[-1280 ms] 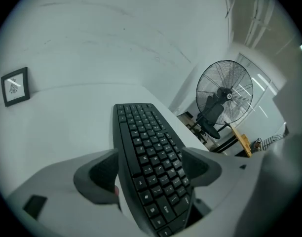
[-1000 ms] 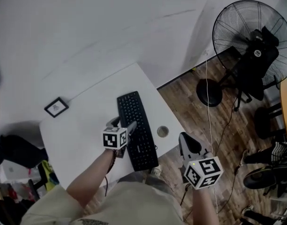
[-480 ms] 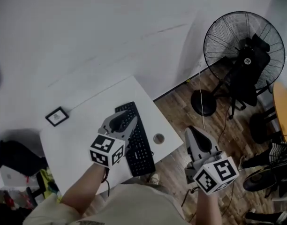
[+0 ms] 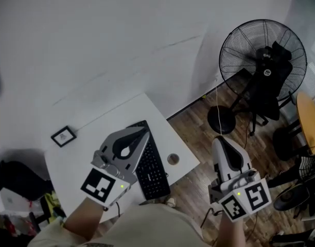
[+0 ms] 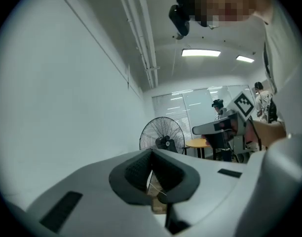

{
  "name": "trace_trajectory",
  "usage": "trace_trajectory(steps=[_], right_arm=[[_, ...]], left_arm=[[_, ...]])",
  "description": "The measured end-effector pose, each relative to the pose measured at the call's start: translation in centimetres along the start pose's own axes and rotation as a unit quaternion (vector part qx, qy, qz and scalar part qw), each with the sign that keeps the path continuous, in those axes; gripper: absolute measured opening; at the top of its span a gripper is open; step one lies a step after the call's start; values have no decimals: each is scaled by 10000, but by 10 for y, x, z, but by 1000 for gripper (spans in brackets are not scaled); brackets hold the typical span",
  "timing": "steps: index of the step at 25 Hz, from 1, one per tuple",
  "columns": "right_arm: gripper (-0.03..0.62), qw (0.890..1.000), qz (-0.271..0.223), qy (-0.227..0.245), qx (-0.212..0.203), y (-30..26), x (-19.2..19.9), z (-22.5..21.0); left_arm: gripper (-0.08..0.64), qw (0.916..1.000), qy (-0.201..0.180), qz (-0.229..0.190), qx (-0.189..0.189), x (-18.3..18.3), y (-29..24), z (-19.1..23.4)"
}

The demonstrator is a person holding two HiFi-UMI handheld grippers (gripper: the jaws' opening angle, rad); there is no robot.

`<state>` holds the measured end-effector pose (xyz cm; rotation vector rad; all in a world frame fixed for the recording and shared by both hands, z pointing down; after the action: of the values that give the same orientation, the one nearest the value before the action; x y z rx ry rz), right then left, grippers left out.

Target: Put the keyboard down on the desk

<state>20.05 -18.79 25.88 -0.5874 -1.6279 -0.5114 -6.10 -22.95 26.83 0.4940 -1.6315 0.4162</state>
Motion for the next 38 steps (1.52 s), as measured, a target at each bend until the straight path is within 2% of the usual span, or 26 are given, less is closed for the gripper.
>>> trace_trajectory(steps=[5,14,20,25,33,38], right_arm=[[26,9999,-11,138,9,5,-3,6],[26,9999,151,68,-40,6,4,10],[26,9988,470,126,-64,4,20,7],[26,9967,795,144,46,1,41,0],[26,9910,1335,-80,31,-3,79,-9],[25,9885,1505,-109,-57,-7,91,-12]], left_arm=[[21,9999,-142,-28,87,-10,13,-8],[21,9997,-30,229,93,11,11,-15],[21,9991,42,413,65,27,4,-24],[21,9977,189,623,195,47,1,-29],[21,9945,271,981,255,72,-2,-35],[21,9929,272,1120,287,82,-1,-38]])
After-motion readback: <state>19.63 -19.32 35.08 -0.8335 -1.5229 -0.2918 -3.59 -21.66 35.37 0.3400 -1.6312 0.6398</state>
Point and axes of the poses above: the fingertips, and each gripper's own axes: y backward along the fingers, z to its left, x out of its underside, the point moved 9 cm from there along y, backward along the fingers, and after that the axes turned 12 degrees about -x, right-handed, at the moved point
